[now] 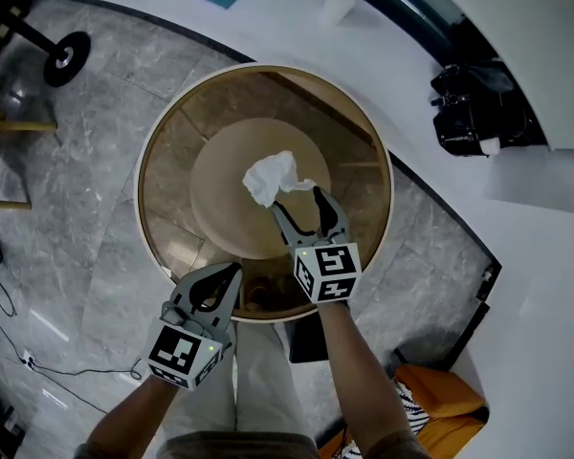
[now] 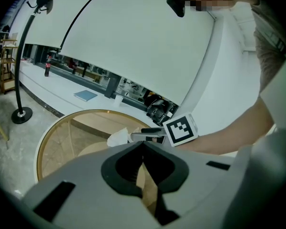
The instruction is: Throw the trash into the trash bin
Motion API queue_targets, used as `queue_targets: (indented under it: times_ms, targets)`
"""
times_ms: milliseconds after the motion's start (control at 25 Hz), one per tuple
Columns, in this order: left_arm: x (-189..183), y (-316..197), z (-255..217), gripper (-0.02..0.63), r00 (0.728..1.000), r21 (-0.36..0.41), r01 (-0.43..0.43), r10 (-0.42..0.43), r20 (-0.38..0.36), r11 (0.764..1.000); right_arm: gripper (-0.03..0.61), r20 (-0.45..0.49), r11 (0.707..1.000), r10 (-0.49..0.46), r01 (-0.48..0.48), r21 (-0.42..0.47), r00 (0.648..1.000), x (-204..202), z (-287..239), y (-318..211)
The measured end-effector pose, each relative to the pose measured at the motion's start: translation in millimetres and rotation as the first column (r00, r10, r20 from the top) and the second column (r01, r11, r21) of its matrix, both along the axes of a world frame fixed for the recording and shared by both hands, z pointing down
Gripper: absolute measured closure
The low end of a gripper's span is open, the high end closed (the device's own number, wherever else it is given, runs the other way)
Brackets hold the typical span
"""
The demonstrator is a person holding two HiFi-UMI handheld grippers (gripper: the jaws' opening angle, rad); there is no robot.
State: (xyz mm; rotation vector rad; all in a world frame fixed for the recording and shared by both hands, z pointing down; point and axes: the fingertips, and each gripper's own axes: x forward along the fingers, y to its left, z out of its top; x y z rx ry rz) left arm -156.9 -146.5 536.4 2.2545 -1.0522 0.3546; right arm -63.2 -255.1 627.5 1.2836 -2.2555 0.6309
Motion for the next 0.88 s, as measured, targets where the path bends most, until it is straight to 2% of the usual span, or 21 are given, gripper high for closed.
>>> queue_targets:
  times_ms: [560,800,880]
  targets:
    - [-18.5,9.0,5.2,0.595,0.999,-0.025,0.045,-0.045,0.004,0.999,0.239,-0.028,0.993,0.032,-0.035,-0.117,0.999,-9.3,56.4,-35.0]
    - [-21.4,13.9,6.7,0.595,0.999,-0.027,0.041,-0.041,0.006,0.999,0.239,-0.004,0.991,0.063,-0.063,-0.116,0.998,-13.5,52.8,-46.9]
    - [-21.5,13.8,5.5,0.595,0.999,-0.025,0.044,-0.044,0.004,0.999,0.259,0.005,0.991,0.066,-0.065,-0.116,0.998,-14.8,50.3,-47.7]
